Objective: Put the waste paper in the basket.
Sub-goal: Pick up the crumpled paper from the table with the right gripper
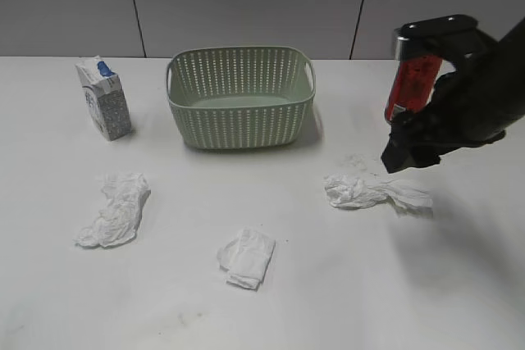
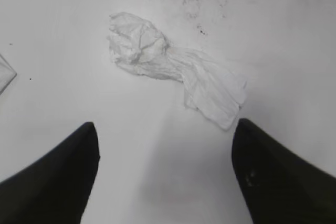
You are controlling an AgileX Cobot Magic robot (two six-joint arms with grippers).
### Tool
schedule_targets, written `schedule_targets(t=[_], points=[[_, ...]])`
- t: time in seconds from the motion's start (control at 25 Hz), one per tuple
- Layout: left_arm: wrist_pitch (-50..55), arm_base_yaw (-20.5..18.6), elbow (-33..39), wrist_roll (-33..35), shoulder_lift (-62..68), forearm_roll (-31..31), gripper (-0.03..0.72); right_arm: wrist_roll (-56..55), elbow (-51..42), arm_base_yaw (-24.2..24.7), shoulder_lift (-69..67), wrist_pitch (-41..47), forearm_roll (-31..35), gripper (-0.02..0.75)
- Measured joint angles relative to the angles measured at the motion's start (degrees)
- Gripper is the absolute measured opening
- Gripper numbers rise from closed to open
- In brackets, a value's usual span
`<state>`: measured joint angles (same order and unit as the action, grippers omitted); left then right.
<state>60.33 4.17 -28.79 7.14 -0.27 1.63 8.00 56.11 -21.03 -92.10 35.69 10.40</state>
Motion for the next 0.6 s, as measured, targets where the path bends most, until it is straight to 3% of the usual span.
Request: schedule_targets(t=[0.6], points=[[0.0, 0.0, 0.0, 0.0, 0.0, 0.0, 0.608, -10.3, 8.1, -1.1, -23.0, -4.3, -3.5, 0.591]])
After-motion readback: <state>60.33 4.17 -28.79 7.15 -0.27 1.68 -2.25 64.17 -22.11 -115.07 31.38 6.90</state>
